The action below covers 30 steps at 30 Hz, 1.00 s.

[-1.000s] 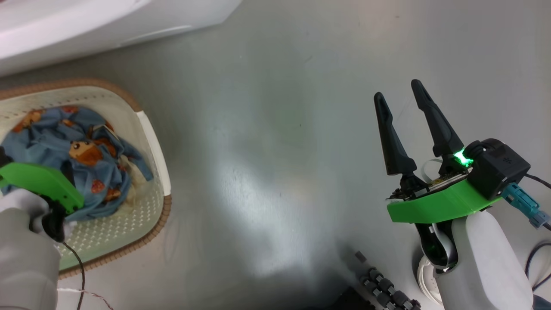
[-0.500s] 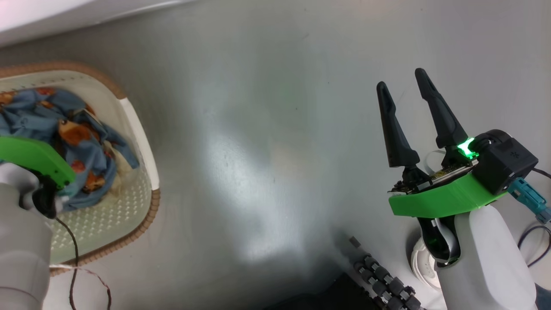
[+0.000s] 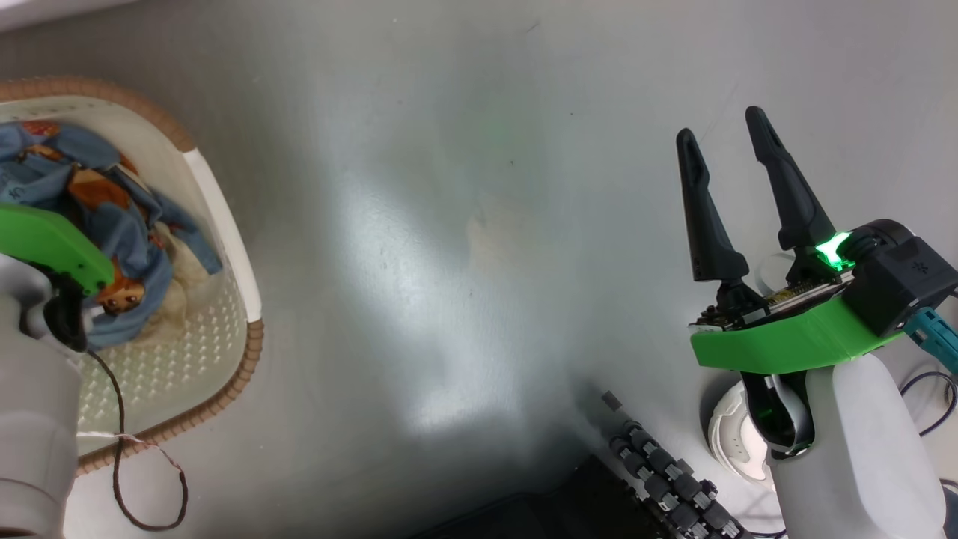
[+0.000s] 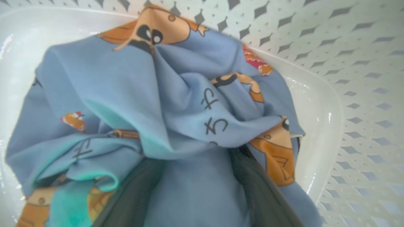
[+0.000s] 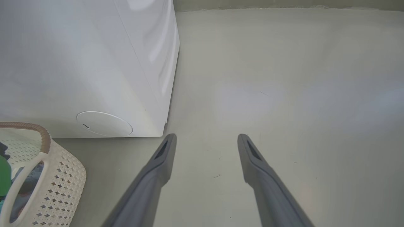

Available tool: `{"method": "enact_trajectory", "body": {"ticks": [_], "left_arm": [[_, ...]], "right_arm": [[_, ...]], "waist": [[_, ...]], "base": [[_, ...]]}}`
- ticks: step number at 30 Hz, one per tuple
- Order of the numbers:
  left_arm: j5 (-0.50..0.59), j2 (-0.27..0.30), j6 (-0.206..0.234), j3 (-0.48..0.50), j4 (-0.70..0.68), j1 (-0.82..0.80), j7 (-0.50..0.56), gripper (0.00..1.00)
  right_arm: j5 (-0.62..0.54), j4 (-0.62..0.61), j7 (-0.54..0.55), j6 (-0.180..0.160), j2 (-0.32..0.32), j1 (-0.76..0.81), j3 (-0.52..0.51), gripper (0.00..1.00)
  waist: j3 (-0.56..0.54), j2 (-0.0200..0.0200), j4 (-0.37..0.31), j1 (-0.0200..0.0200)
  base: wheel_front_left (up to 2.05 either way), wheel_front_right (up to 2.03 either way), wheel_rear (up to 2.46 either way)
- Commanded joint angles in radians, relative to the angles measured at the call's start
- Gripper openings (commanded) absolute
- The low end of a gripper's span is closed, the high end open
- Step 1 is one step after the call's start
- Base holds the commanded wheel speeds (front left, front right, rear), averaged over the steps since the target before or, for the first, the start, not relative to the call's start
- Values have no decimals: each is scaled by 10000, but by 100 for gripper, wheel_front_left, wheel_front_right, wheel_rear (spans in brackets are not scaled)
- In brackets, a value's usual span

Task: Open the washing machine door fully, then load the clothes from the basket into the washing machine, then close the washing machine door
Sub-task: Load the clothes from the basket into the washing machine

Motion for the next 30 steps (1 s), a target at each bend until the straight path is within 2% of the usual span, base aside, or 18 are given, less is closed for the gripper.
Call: {"method": "enact_trajectory", "body": {"ticks": [1, 2, 3, 4, 5, 13, 18, 24, 30], "left_arm": [[74, 244, 66, 50, -15, 168, -41, 97], [91, 180, 66, 15, -14, 165, -123, 73], [97, 136, 72, -6, -13, 158, -200, 45], [120, 108, 72, -45, -12, 160, -250, 7], [137, 95, 60, -79, -10, 168, -279, 0], [-55, -84, -97, -38, -1, 448, -584, 0], [-346, -353, -395, 127, 3, 1012, -1189, 0], [-197, -640, -365, -72, 5, 1631, -2202, 0], [-186, -847, -432, -127, 3, 2181, -2705, 0]], "right_arm": [[-134, -230, -46, 16, 11, 247, 132, 100], [-157, -236, -46, 16, 11, 259, 105, 100], [-178, -241, -46, 16, 11, 270, 80, 100], [-192, -247, -46, 16, 11, 278, 62, 100], [-204, -246, -46, 16, 11, 275, 52, 100], [-196, -115, -46, 16, 11, 168, 42, 100], [-136, 43, -46, 16, 11, 181, 22, 100], [-149, 252, -46, 16, 11, 244, -30, 100], [-167, 411, -46, 16, 11, 446, -28, 100]], "waist": [[40, 0, 33, 0], [43, 0, 59, 0], [49, 0, 84, 0], [57, 0, 101, 0], [63, 0, 111, 0], [-142, 0, 310, 0], [-750, 0, 644, 0], [-1639, 0, 1065, 0], [-2587, 0, 1320, 0]], "base": [[0, 0, 0], [0, 0, 0], [0, 0, 0], [0, 0, 0], [0, 0, 0], [0, 0, 0], [0, 0, 0], [0, 0, 0], [0, 0, 0]]}}
